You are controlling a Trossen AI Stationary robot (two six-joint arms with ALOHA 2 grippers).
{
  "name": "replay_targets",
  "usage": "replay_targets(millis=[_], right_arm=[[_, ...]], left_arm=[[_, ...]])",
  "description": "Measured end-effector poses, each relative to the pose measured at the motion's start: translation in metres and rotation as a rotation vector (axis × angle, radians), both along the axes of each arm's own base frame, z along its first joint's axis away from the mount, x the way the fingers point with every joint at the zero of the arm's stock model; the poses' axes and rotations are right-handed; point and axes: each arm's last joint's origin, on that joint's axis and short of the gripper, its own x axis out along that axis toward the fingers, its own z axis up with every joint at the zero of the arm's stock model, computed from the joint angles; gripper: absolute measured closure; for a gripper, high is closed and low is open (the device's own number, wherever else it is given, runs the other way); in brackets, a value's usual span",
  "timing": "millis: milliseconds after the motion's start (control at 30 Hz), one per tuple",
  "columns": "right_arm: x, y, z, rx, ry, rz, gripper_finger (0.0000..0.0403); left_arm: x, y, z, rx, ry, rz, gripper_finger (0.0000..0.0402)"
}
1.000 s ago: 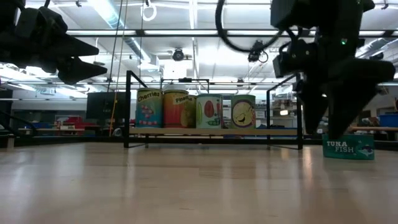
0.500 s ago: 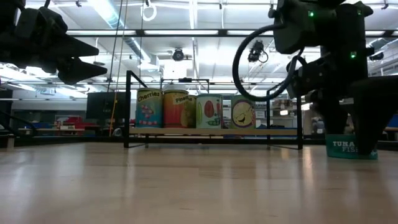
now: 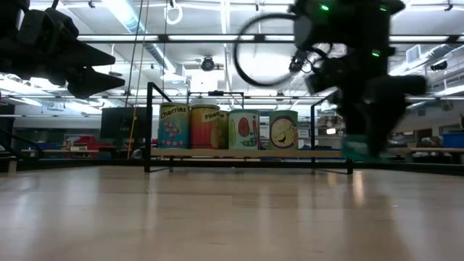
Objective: Pick and place cans onto a shelf
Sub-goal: Put the canned tuna on the shelf, then return to Home Position
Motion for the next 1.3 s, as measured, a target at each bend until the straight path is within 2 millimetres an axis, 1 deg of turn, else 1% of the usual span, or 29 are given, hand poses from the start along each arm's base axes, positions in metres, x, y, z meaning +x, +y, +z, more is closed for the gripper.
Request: replay_targets(millis=[167, 267, 467, 667, 833, 967, 1300], right_arm=[[0.016, -0.026, 0.027, -0.115, -0.039, 0.005, 0.0093], [0.022, -0.048, 0.036, -0.126, -0.055, -0.005, 0.0093], [0.019, -0.094, 0.037, -0.129, -0.03, -0.058, 0.0093], [0.016, -0.126, 0.036, -0.116, -0.03, -0.06, 0.0093], [0.016, -0.142, 0.034, -0.065, -0.074, -0.064, 0.0093], [0.016, -0.149, 0.035, -0.07, -0.097, -0.083, 0.0087], [0.017, -0.154, 0.035, -0.08, -0.118, -0.078, 0.0031]], left_arm=[[0.0, 0.0, 0.0, 0.0, 0.0, 0.0, 0.001], [0.0, 0.0, 0.0, 0.0, 0.0, 0.0, 0.001], [0.0, 0.0, 0.0, 0.0, 0.0, 0.0, 0.001], [0.0, 0.0, 0.0, 0.001, 0.0, 0.0, 0.001], [0.0, 0.0, 0.0, 0.0, 0.0, 0.0, 0.001], [0.0, 0.0, 0.0, 0.001, 0.0, 0.0, 0.001], [0.0, 0.0, 0.0, 0.0, 0.0, 0.0, 0.001]])
